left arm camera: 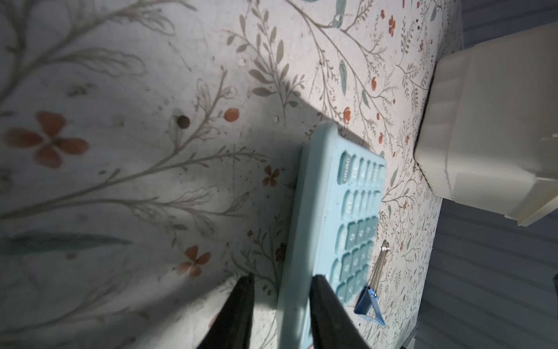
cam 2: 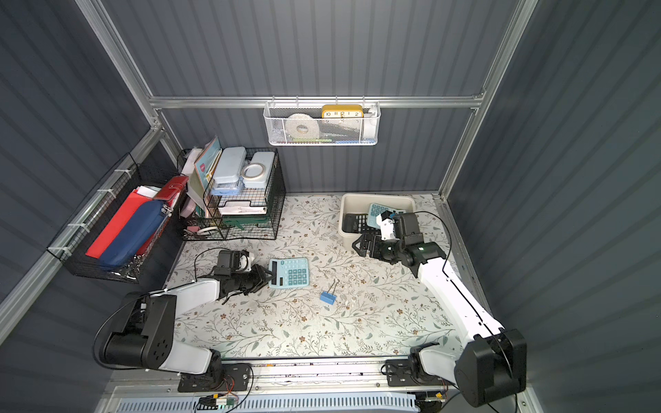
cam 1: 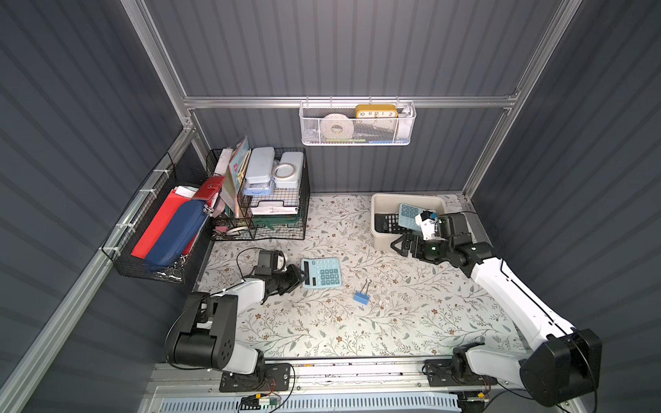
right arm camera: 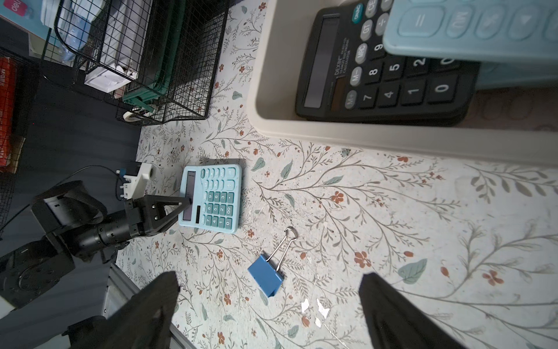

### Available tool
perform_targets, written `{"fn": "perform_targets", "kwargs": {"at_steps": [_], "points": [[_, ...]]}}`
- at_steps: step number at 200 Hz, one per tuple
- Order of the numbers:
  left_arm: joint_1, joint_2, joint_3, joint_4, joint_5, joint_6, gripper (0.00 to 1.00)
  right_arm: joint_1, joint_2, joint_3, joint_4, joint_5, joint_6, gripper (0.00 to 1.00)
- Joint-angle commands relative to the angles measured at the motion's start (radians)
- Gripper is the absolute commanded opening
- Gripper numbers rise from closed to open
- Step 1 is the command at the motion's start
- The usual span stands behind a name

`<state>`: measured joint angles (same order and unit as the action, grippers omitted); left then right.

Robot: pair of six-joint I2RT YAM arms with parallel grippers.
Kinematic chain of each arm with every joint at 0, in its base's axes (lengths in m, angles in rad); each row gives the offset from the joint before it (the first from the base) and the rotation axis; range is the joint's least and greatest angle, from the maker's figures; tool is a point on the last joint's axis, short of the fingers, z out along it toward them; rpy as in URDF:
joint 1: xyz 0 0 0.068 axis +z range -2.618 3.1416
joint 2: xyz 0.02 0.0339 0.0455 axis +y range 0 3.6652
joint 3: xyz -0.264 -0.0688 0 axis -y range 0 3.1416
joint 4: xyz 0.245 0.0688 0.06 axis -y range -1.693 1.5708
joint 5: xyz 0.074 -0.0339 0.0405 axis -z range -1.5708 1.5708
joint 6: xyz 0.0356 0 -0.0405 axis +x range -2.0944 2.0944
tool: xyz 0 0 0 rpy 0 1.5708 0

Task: Put the calculator in the storage box
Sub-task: Pick up the calculator at the center of the board.

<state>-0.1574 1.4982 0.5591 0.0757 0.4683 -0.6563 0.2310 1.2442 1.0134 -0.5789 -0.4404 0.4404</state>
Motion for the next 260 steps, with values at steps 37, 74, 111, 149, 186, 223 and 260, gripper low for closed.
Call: {"fn": "perform_targets", "kwargs": {"at_steps": [37, 74, 111, 149, 186, 223, 260], "points": [[0.004, 0.000, -0.021, 0.033, 0.073, 0.043, 0.12, 0.031, 0.027, -0.035, 0.058, -0.014, 0.033, 0.99], [0.003, -0.035, 0.011, -0.012, 0.101, 0.067, 0.02, 0.048, 0.037, -0.033, 0.066, -0.006, 0.042, 0.99], [0.002, -0.081, 0.050, -0.041, 0.119, 0.068, 0.00, 0.057, 0.033, -0.035, 0.069, 0.025, 0.061, 0.99], [-0.003, -0.131, 0.113, -0.083, 0.146, 0.060, 0.00, 0.057, 0.008, -0.032, 0.035, 0.140, 0.094, 0.99], [-0.037, -0.156, 0.203, -0.126, 0.138, 0.040, 0.00, 0.057, -0.077, -0.062, -0.021, 0.389, 0.145, 0.99], [-0.106, -0.145, 0.314, -0.154, 0.098, 0.021, 0.00, 0.056, -0.190, -0.136, -0.030, 0.513, 0.184, 0.99], [-0.189, -0.077, 0.453, -0.165, 0.054, -0.005, 0.00, 0.056, -0.292, -0.218, -0.059, 0.633, 0.180, 0.99]]}}
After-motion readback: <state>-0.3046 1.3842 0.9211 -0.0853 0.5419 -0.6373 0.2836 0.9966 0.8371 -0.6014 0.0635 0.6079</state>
